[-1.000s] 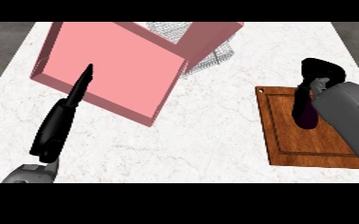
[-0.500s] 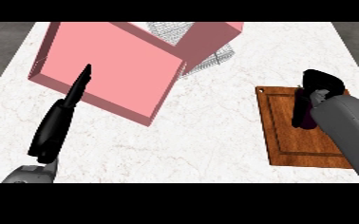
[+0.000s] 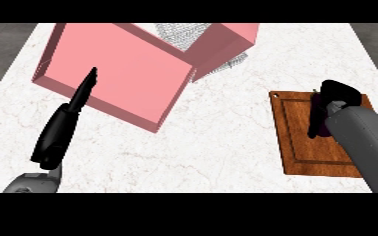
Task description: Pick the eggplant from the cutting board and place it in the tiered basket
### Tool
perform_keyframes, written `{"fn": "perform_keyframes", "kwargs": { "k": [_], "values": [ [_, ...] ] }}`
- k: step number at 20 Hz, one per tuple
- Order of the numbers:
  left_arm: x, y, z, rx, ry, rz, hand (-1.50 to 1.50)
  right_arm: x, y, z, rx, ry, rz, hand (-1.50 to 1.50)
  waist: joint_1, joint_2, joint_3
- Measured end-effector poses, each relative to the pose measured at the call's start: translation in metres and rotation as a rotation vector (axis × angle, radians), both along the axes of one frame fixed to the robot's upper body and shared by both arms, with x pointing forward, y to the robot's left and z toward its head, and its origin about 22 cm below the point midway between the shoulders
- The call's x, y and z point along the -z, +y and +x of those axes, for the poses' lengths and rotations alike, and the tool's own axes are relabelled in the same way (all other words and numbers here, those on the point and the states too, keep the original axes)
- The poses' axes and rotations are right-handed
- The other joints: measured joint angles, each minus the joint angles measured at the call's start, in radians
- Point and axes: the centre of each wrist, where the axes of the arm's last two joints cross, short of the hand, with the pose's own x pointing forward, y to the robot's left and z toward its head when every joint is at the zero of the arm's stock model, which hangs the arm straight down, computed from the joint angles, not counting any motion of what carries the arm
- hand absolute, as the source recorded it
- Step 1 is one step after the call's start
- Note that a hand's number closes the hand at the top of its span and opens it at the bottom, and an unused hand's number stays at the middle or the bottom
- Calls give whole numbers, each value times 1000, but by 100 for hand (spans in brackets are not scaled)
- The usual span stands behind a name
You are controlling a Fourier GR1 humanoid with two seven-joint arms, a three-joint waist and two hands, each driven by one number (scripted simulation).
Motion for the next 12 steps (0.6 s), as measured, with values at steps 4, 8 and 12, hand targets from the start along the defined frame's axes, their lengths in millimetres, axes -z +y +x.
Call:
{"fn": "perform_keyframes", "kwargs": {
  "k": [4,8,12],
  "values": [
    [-2,2,2,2,-1,2,0,11,0,1,-10,41,11,150,1,-1,-1],
    [-3,2,0,-2,6,4,0,17,-1,-1,-16,-30,65,150,0,-4,-7],
    [-6,-3,4,-1,-6,4,0,15,1,4,-75,-75,47,150,-1,-4,-8]
  ]
}}
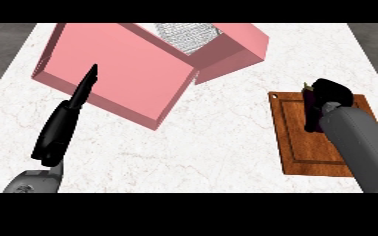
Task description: Pick the eggplant from the cutting board and place it in the tiered basket
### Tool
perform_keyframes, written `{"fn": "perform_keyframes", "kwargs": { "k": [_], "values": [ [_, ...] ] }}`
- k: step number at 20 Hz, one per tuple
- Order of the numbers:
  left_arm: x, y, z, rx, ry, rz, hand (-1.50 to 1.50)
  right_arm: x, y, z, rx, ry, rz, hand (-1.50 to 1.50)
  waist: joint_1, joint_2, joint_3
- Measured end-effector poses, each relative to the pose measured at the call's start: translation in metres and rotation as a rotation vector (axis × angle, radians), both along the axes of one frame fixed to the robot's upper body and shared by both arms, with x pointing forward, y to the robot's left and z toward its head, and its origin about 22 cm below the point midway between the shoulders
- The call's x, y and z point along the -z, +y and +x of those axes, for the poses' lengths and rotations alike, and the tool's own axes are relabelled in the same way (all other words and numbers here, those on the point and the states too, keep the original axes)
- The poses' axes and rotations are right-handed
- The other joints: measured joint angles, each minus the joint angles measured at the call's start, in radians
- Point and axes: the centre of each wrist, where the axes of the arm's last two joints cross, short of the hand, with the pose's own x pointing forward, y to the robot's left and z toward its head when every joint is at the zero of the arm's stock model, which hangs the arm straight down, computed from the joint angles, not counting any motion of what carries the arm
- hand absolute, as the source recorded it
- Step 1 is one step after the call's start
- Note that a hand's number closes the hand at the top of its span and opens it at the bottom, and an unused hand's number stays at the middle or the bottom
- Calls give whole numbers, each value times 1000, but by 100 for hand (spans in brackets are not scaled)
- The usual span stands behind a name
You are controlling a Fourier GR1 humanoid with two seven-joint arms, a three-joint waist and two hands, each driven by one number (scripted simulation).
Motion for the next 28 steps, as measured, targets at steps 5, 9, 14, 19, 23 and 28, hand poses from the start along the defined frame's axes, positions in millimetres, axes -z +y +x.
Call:
{"fn": "perform_keyframes", "kwargs": {
  "k": [5,9,14,19,23,28],
  "values": [
    [6,4,0,-2,1,1,0,-7,8,1,-83,-78,-26,150,-1,2,5],
    [7,5,-7,-24,16,3,0,1,43,-15,42,-159,-45,150,-28,-9,5],
    [11,17,-13,-70,37,9,0,11,76,-41,176,-275,-43,150,-78,-34,1],
    [11,21,-16,-93,47,9,0,-6,108,-66,174,-428,-35,150,-96,-39,1],
    [12,23,-19,-96,49,7,0,-44,132,-82,175,-624,39,150,-97,-40,2],
    [7,21,-18,-80,35,3,0,-97,159,-113,143,-870,90,150,-76,-32,2]
  ]
}}
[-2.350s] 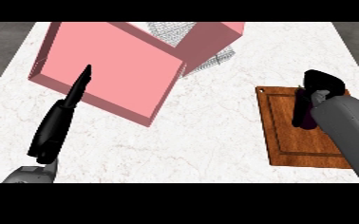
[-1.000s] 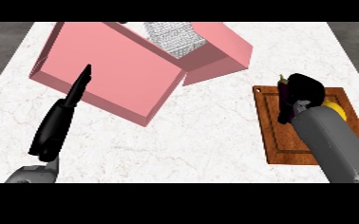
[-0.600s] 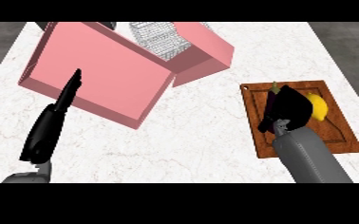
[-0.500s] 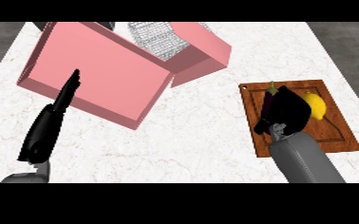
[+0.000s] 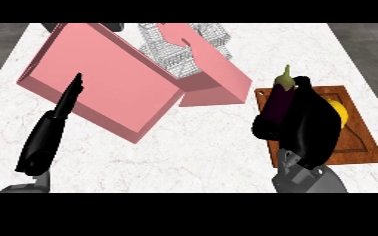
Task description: Pick the eggplant from the cutting board and place it in the tiered basket
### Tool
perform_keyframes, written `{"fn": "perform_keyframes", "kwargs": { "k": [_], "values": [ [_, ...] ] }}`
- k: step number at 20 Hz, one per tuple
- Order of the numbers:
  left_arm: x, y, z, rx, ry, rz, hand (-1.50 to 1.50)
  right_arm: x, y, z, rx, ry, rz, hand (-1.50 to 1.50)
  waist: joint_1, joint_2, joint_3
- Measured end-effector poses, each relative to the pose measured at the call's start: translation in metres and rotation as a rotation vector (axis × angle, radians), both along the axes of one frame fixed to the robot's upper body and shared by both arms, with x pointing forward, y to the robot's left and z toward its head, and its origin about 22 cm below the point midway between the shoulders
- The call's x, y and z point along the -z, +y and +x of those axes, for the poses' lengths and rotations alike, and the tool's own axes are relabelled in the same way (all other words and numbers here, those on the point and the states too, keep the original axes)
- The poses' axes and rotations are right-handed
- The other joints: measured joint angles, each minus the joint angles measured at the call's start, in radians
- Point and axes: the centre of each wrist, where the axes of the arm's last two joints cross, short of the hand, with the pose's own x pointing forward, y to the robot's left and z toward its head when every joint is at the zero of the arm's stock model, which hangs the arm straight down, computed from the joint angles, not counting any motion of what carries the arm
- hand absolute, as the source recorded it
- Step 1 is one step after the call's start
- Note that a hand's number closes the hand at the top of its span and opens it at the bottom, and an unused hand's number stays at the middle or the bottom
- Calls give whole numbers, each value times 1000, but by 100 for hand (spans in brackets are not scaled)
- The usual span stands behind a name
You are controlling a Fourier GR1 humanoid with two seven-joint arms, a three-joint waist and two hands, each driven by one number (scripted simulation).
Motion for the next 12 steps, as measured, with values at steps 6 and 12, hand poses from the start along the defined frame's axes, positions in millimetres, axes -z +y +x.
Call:
{"fn": "perform_keyframes", "kwargs": {
  "k": [6,12],
  "values": [
    [-3,-10,5,43,-4,-7,0,-52,26,-28,-36,-201,-52,150,39,14,1],
    [-6,-16,11,66,-17,-6,0,-94,40,-23,-65,-313,-88,150,74,25,1]
  ]
}}
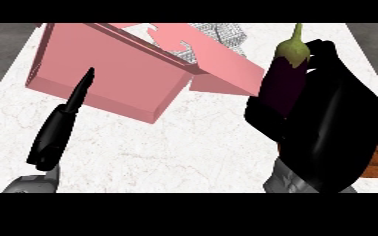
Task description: Pick the eggplant from the cutting board and place it in the tiered basket
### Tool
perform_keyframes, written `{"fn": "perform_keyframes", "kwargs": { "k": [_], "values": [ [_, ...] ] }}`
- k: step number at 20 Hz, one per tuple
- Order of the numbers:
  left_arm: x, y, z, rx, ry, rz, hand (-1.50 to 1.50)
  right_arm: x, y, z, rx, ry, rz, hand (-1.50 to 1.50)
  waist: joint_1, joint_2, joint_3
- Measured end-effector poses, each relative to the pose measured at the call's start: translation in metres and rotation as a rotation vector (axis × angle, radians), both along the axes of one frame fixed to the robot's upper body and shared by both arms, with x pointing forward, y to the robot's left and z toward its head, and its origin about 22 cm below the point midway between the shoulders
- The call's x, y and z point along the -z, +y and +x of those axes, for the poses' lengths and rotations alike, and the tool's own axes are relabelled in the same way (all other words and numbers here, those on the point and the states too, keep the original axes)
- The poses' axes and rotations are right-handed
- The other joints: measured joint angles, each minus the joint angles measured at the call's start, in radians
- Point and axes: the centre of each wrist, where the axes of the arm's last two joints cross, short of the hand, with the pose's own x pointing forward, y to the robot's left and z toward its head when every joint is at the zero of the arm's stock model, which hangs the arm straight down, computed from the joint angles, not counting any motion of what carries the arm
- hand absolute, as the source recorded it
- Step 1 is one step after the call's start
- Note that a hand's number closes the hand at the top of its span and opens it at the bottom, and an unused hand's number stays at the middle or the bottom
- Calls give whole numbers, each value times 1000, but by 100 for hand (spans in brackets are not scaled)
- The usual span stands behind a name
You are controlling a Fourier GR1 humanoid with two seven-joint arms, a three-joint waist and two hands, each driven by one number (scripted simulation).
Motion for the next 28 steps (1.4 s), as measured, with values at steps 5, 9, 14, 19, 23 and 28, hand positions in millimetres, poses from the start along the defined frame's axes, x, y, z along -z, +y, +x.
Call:
{"fn": "perform_keyframes", "kwargs": {
  "k": [5,9,14,19,23,28],
  "values": [
    [-1,-7,3,16,0,4,0,-31,8,27,8,-16,1,150,28,6,0],
    [-3,-12,6,34,-3,4,0,-56,13,53,20,-1,16,150,41,11,1],
    [-3,-17,9,59,-15,4,0,-87,13,92,36,45,76,150,57,19,1],
    [-9,-22,15,79,-29,3,0,-94,19,133,52,128,114,150,72,28,2],
    [-7,-24,16,87,-34,3,0,-92,20,161,57,182,144,150,79,33,2],
    [-5,-27,18,95,-49,3,0,-75,8,185,62,151,240,-150,87,42,3]
  ]
}}
